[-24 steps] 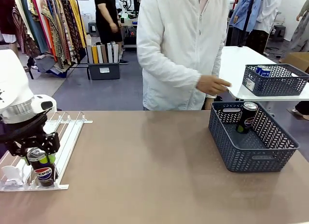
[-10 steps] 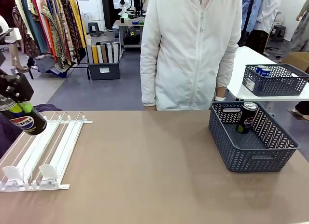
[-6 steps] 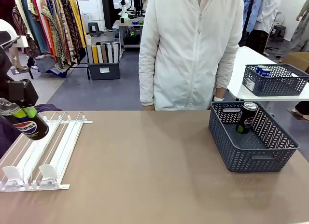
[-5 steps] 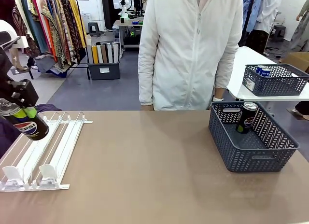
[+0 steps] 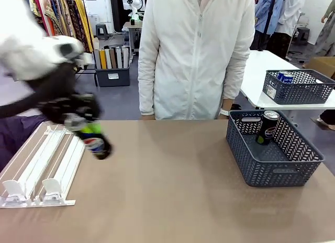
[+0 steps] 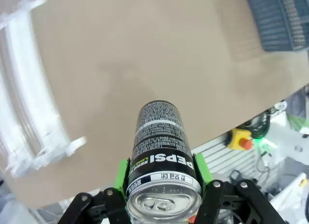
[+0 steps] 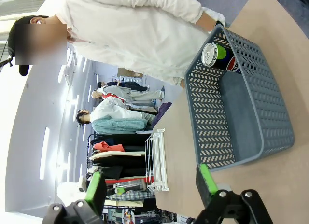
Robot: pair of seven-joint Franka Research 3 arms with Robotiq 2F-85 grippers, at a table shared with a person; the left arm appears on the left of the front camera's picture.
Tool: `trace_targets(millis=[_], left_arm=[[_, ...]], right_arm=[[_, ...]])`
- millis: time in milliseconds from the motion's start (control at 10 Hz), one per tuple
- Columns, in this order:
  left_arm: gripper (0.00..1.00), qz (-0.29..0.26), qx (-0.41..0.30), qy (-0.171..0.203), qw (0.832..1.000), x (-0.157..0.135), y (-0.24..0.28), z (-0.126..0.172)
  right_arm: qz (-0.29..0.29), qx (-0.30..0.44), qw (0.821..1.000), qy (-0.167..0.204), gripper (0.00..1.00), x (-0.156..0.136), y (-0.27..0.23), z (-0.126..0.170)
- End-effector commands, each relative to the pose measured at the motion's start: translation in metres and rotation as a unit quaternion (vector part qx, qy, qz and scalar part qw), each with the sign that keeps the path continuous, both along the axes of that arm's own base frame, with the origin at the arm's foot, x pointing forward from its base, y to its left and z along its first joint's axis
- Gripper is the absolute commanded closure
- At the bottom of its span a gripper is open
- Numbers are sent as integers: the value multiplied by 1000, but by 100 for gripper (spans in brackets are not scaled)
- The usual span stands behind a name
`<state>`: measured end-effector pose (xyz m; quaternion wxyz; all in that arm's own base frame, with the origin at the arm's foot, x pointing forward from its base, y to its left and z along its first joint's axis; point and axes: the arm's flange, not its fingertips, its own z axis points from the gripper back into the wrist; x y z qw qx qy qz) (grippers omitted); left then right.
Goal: Retrieve and store the cans from the dispenser.
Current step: Pick up one can from the Automatic Can Dispenser and place it in the middle of the table.
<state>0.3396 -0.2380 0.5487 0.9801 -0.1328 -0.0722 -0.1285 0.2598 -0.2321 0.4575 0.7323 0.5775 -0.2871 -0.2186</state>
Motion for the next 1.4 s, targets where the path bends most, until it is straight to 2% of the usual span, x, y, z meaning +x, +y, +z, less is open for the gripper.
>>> trace_targets(millis=[0, 200, 400, 800, 900, 1000, 1100, 1300], left_arm=[[100, -4, 38, 8, 999, 64, -109, -28], [100, -11, 99, 21, 995, 77, -180, -84], [100, -10, 138, 30, 990, 84, -204, -118], [100, -7, 142, 64, 988, 89, -198, -133], [97, -9, 144, 65, 987, 90, -198, -134], [41, -9, 141, 68, 988, 88, -197, -134], [0, -8, 142, 64, 988, 87, -197, -133], [0, -7, 142, 61, 988, 87, -196, -133]], right_arm=[[-4, 8, 1000, -13, 0, 3, 1, 3], [-4, 8, 1000, -13, 0, 3, 1, 3], [-4, 8, 1000, -13, 0, 3, 1, 3], [-4, 8, 1000, -13, 0, 3, 1, 3], [-4, 8, 1000, -13, 0, 3, 1, 3], [-4, 8, 1000, -13, 0, 3, 1, 3], [-4, 8, 1000, -13, 0, 3, 1, 3], [-4, 8, 1000, -13, 0, 3, 1, 3]])
